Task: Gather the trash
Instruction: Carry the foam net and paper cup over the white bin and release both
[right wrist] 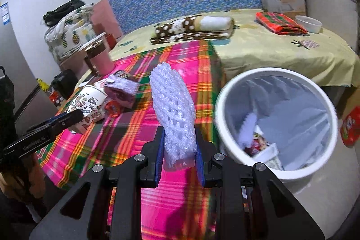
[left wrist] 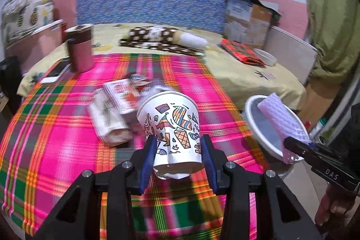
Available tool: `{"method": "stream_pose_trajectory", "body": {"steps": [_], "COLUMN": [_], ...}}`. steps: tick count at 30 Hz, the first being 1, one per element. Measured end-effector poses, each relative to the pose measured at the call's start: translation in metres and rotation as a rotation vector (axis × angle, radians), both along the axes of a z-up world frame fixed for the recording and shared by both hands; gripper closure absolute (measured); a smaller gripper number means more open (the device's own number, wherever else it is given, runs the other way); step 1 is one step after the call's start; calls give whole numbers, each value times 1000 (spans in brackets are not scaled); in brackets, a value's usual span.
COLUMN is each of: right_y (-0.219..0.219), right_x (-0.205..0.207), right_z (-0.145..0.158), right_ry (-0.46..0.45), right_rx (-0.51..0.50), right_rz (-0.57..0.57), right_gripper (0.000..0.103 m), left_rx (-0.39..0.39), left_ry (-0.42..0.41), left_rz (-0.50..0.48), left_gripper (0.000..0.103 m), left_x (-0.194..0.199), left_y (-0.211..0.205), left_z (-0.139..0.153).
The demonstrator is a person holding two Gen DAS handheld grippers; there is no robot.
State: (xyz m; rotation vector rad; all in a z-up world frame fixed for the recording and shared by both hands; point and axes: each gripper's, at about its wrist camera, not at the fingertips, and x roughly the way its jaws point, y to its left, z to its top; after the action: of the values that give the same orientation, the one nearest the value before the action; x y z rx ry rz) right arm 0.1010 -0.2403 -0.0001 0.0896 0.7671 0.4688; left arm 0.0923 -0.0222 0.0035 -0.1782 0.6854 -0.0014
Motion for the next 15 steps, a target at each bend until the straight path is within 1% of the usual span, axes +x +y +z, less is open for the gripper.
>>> {"method": "stream_pose_trajectory", "body": {"steps": [7, 15], "right_y": [-40, -64], "right_x": [5, 13], "right_z": [-5, -14], "right_ry": [19, 58], "right_rx": [1, -10], "right_rz": [-112, -189], "right_gripper": [77, 77], "left_rx": [3, 15], "left_ry": [10, 24], "left_rz": [-146, -268], "left_gripper": [61, 61], "left_x": [27, 51], "left_y": [-50, -100], "left_z": [-1, -3]}}
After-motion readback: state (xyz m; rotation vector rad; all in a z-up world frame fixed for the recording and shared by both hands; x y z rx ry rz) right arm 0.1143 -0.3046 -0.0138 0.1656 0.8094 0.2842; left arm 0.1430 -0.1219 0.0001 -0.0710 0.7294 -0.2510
